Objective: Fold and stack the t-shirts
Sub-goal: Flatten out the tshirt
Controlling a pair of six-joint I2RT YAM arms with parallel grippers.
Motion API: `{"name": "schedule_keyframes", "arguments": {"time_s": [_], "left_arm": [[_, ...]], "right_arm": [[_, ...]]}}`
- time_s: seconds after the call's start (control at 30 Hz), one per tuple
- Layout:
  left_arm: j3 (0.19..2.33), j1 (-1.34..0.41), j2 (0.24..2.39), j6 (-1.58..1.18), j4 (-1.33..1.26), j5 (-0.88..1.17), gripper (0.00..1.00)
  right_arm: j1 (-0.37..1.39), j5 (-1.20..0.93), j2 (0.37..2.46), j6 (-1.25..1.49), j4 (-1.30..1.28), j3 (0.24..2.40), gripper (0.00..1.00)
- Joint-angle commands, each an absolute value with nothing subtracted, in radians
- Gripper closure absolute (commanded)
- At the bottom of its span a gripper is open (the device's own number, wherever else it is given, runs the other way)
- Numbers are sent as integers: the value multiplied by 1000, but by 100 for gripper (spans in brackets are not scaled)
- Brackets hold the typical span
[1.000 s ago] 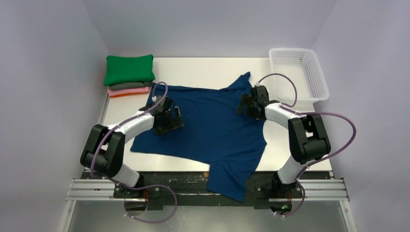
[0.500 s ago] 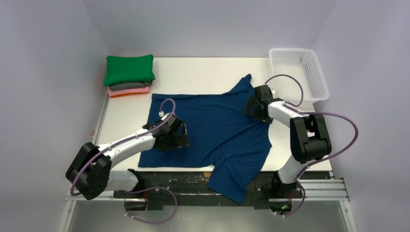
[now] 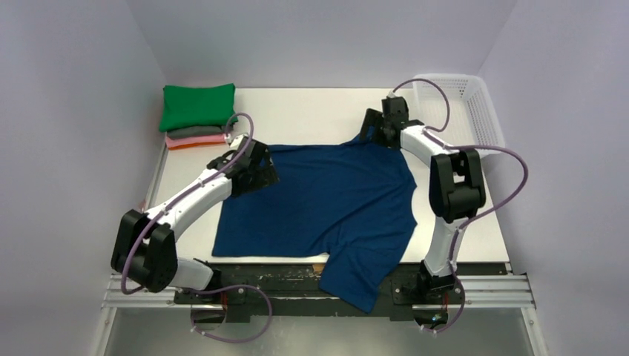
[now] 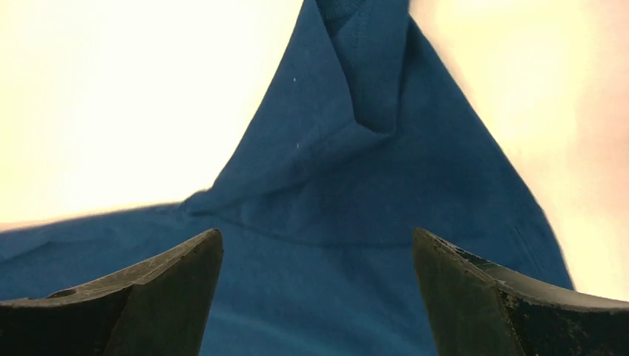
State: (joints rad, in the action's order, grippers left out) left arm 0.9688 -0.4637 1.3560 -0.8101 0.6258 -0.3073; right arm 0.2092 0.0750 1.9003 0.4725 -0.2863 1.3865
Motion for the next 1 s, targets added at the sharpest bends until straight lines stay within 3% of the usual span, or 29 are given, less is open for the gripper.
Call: {"name": "schedule_keyframes", "arguments": {"time_s": [0.0,0.33,0.73,0.87,0.97], "left_arm": [[988,-426,1448,-759,544,-243,0],[987,-378,1583,-747,515,-197,0],[992,-351,1636,-739,519,-176,0],[999,-343,1627,-735,530,-176,0],[1004,-342,1602,-732,542,-188,0]], "right_arm": [[211,4,2014,507,-238,1498,5],[223,-60,2216,554,-108,1676,6],[257,-157,2506,632,100,2076,6],[276,-209,2565,598,49,2237,6],[290,-193,2502,509,-18,2224,6]]}}
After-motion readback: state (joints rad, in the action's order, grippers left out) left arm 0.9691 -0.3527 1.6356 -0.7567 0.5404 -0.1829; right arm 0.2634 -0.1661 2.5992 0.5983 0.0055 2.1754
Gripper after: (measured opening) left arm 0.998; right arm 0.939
